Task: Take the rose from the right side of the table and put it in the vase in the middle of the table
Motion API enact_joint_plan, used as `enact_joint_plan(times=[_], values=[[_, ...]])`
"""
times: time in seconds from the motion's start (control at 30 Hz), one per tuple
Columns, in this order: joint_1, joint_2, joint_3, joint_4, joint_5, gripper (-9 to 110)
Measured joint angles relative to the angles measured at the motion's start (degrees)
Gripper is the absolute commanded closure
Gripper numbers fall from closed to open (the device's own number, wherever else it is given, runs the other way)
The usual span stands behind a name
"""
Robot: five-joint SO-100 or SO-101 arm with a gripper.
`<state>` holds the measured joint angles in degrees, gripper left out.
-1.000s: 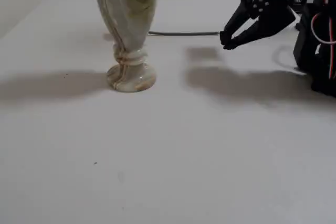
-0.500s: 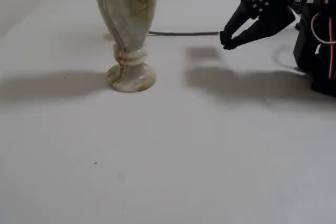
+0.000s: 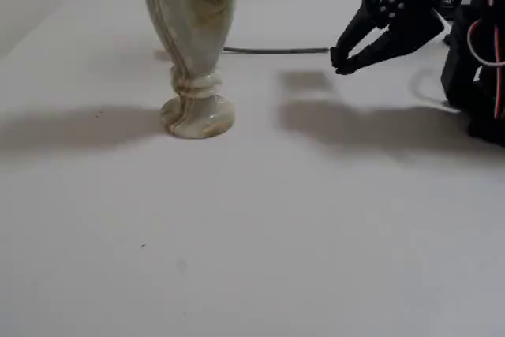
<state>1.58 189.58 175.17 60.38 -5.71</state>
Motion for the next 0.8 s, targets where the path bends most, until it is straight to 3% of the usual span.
enact_joint_plan(times=[0.03, 0.17, 0.3, 0.43, 0.6, 0.8], values=[[-0.3, 0.0, 0.3, -0.1, 0.0, 86], [-1.0, 0.0, 1.5, -4.1, -3.3, 86], [0.3, 0.0, 1.4, -10.7, -12.6, 77], [2.3, -0.5, -1.4, -16.9, -14.9, 69], [4.8, -13.7, -11.5, -25.8, -9.8, 68], [8.2, -48.6, -39.4, -24.1, 6.7, 68]])
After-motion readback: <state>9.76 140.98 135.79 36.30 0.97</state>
